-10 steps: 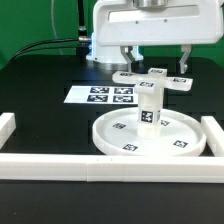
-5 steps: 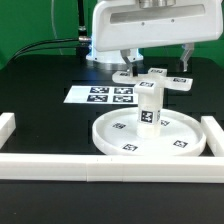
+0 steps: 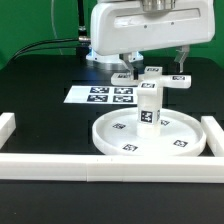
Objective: Assemble round table
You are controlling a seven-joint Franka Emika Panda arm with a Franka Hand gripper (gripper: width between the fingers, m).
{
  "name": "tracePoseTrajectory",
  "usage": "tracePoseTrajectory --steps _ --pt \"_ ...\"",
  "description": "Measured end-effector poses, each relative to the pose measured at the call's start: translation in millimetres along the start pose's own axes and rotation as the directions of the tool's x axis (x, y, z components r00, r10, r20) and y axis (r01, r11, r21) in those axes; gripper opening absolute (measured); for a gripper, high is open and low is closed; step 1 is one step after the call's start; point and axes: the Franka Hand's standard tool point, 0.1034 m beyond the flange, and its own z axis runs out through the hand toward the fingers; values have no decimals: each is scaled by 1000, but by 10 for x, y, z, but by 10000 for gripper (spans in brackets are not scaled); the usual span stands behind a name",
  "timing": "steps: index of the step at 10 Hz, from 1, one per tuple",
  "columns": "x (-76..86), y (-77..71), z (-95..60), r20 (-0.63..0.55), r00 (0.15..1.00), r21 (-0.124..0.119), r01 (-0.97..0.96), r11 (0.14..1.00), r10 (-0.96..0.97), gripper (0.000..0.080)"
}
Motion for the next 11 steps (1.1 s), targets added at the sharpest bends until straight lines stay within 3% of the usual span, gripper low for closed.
tracePoseTrajectory --steps 4,11 --pt "62 -20 -56 15 999 1 40 999 -40 648" --pt "-1 27 62 34 997 7 65 998 -65 648"
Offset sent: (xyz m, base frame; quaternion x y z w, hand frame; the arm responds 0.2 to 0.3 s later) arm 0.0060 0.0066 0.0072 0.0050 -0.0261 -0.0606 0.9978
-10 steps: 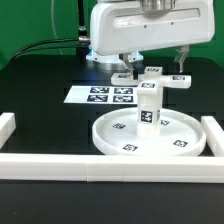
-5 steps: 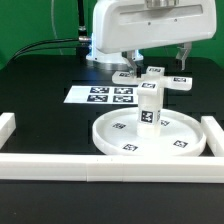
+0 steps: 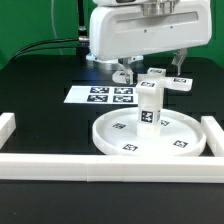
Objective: Assemble round table
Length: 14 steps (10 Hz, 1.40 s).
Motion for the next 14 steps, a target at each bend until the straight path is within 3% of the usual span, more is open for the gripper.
tracePoseTrajectory --steps 2,4,9,10,11,14 --pt "-20 1 41 6 1000 2 -1 1000 1 648" --pt "-28 7 52 9 1000 2 -3 1000 3 442" --pt "-28 8 52 9 1000 2 -28 1000 28 443" --pt "-28 2 53 7 996 7 -92 996 92 443" --pt "-31 0 55 2 960 12 -280 960 280 443" --pt "-42 2 64 -25 781 27 -624 781 624 445"
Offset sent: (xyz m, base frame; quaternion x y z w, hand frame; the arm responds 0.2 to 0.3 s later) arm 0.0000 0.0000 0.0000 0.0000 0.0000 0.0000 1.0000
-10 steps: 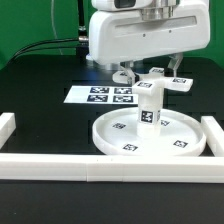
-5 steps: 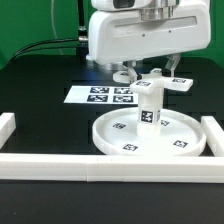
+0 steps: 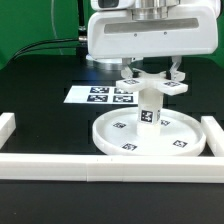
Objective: Assemble round table
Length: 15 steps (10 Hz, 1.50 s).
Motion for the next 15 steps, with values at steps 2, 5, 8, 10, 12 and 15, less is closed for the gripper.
tracePoseTrajectory --steps 2,5,8,10,12,15 --pt "1 -1 0 0 995 1 -95 995 95 445" --pt "4 2 -1 3 957 11 -291 957 291 445" --pt "11 15 -8 10 750 42 -661 749 661 445" --pt "12 16 -11 23 586 44 -810 585 810 445" --pt "41 13 -10 39 408 62 -912 406 912 445" --pt "51 11 -12 72 141 51 -989 137 987 445"
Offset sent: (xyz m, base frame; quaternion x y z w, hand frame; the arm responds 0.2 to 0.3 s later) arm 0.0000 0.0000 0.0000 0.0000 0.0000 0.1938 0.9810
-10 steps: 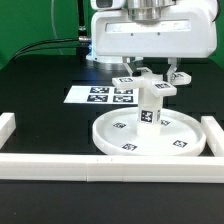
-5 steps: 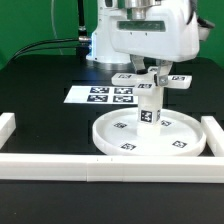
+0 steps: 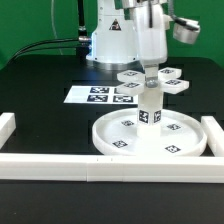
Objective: Assemble round table
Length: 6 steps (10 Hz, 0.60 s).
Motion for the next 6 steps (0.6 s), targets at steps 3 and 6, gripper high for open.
tracePoseTrajectory --steps 3,6 --pt "-5 -2 1 3 989 2 -151 989 151 494" --pt "-45 -29 -102 17 998 7 -57 998 57 616"
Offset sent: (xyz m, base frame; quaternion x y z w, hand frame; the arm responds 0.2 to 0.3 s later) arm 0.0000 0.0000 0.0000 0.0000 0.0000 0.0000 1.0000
